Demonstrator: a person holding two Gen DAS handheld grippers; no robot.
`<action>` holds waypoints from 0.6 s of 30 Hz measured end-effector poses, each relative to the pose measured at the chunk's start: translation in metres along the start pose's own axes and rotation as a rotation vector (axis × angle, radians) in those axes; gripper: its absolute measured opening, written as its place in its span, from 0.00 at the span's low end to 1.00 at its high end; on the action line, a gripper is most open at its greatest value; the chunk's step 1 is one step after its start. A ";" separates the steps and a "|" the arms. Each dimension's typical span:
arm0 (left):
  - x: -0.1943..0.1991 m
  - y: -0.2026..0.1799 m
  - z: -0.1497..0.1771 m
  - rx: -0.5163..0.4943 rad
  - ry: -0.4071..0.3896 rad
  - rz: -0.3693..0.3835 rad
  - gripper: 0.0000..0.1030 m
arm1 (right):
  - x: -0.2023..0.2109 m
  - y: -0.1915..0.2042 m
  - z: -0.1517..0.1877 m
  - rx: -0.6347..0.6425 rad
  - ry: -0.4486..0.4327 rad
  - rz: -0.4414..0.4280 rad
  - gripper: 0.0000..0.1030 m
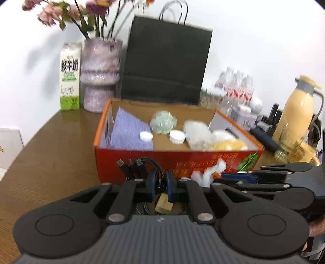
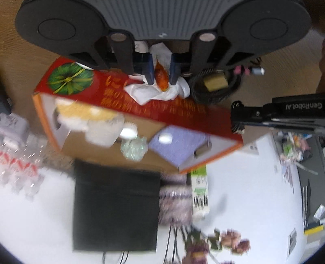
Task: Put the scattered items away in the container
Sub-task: 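Grasp the black cable with the left tool while the right tool grasps the orange candy, then carry the cable and orange candy over the box and lower them in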
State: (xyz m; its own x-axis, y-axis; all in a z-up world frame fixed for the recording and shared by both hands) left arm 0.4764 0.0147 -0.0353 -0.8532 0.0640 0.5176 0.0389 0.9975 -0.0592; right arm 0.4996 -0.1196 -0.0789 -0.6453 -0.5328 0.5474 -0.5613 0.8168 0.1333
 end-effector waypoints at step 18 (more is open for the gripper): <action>0.139 -0.029 0.053 0.000 0.028 0.103 0.11 | 0.148 0.043 0.037 -0.117 -0.135 0.067 0.13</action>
State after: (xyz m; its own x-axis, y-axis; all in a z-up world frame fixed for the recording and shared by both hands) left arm 0.3293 -0.0067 -0.0071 -0.8300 0.1672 0.5321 0.1256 0.9855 -0.1138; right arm 0.3604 -0.1712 -0.0229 -0.7472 -0.4947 0.4438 -0.4556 0.8674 0.2000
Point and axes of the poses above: each gripper's, at about its wrist camera, not at the fingertips, and x roughly against the way its jaws point, y to its left, z to its underside, the point moved 8 cm from there along -x, roughly the way its jaws point, and after that the axes turned 11 degrees about -z, right-handed, at the moved point
